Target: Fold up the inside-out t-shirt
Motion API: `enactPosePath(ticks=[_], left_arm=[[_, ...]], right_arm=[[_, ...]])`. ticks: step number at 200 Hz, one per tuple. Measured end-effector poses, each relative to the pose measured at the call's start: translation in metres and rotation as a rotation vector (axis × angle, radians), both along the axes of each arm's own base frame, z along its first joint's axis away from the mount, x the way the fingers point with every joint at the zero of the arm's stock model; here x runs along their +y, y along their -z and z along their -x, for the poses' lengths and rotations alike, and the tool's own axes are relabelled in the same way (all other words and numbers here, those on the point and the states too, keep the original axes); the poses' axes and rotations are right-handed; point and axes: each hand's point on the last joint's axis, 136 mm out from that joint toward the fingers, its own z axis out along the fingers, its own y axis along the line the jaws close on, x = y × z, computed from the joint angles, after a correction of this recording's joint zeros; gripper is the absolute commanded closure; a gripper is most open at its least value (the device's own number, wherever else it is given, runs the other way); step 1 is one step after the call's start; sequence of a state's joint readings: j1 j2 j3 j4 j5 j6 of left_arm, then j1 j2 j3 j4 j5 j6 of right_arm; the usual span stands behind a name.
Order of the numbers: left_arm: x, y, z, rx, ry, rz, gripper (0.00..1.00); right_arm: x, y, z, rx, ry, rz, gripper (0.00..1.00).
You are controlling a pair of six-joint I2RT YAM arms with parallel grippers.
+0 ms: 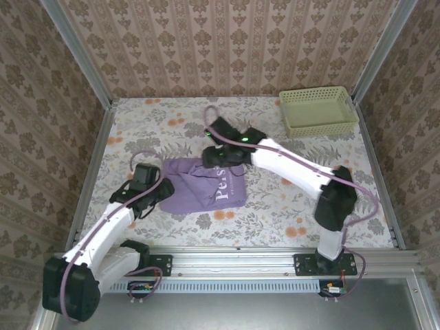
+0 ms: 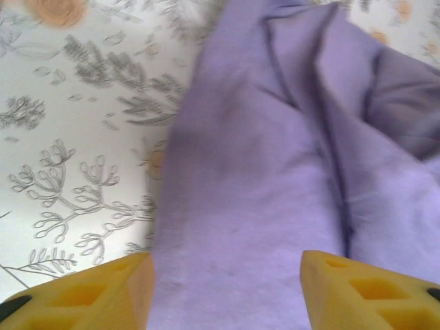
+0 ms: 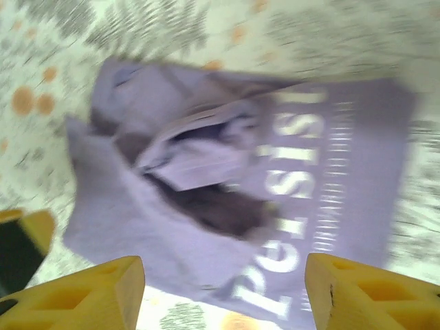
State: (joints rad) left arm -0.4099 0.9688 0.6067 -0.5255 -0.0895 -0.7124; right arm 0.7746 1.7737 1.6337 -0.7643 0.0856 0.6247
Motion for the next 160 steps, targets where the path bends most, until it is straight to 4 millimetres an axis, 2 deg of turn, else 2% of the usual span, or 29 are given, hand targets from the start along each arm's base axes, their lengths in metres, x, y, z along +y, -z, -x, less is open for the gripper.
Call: enactPosePath(ticks=[18,39,51,64,86,103,119,148,160], left_arm=[[-0.038,-0.019,-0.002,-0.009,0.127,-0.081,0.17],[-0.088,-0.034,-0.007,-0.031,0.243,-0.167,0.09],[-0.114,-0.037,-0.01,-0.037,0.293,-0.219,0.06],[-0.139,-0.034,-0.015,-0.033,0.331,-0.272,0.03],[-0.169,-0.018,-0.029,-0.009,0.361,-0.351,0.04],[-0.178,-0.002,-0.04,0.024,0.358,-0.416,0.09],[-0.173,0.012,-0.044,0.056,0.344,-0.474,0.18],[-0.15,0.023,-0.043,0.094,0.306,-0.541,0.46],[-0.131,0.026,-0.04,0.103,0.265,-0.551,0.57]], right_arm=[[-0.047,0.015,-0.006,-0.017,0.1,0.038,0.35],[-0.082,0.061,0.006,0.037,0.152,0.097,0.35],[-0.091,0.087,0.016,0.084,0.158,0.113,0.35],[-0.095,0.107,0.024,0.122,0.166,0.103,0.35],[-0.095,0.12,0.028,0.143,0.181,0.065,0.34],[-0.089,0.12,0.022,0.131,0.193,0.023,0.34],[-0.087,0.121,0.016,0.119,0.207,-0.008,0.34],[-0.083,0.132,0.011,0.129,0.215,-0.024,0.34],[-0.081,0.14,0.011,0.143,0.215,-0.021,0.34]])
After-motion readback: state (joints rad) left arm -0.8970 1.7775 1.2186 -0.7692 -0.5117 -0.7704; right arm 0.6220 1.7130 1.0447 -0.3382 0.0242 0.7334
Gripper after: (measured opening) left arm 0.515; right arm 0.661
